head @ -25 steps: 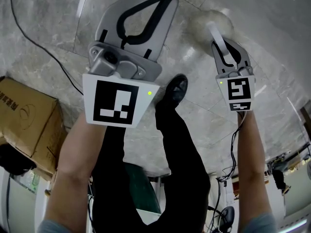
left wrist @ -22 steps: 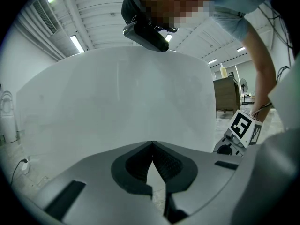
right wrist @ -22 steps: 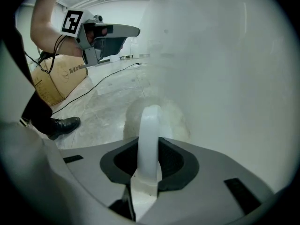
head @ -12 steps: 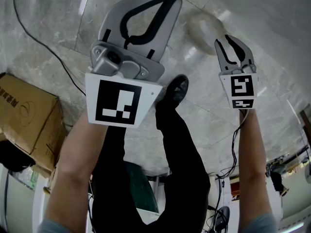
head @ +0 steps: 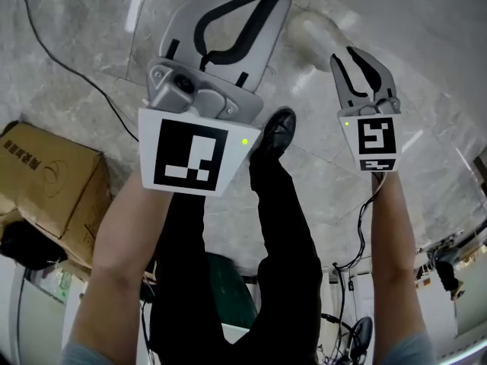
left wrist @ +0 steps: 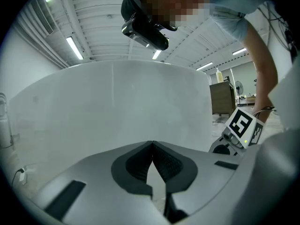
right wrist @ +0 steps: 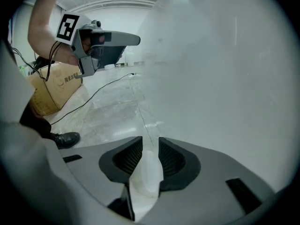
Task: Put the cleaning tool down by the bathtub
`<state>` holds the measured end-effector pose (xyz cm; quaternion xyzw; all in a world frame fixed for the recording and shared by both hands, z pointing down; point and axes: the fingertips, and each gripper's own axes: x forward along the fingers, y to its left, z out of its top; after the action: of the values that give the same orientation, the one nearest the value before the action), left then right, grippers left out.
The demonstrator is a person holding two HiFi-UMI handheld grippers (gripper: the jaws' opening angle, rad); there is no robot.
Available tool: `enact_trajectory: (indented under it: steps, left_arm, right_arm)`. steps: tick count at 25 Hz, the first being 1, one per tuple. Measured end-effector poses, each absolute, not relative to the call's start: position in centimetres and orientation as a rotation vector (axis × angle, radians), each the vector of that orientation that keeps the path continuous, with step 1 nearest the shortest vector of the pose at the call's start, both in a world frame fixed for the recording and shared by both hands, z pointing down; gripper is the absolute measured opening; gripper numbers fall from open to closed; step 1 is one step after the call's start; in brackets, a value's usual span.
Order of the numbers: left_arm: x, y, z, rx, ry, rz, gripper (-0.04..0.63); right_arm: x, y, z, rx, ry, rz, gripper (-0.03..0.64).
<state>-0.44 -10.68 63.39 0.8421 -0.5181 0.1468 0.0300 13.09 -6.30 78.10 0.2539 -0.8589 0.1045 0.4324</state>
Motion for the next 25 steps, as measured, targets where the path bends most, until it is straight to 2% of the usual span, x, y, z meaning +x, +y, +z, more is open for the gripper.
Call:
enact_trajectory:
  steps: [11,25]
  left_arm:
    - [-3.4,-9.3,51.5,2.561,-1.695,0.398,0.015]
    - [-9.8,-9.8,28.5,2.532,-1.906,0.160,0.015]
  right_arm:
    - [5.0,-7.4,59.6,0.841,-2.414,0.198,0.100]
    - [-2.3,-10.5,31.6,1.226,-2.611,0.093,0.022]
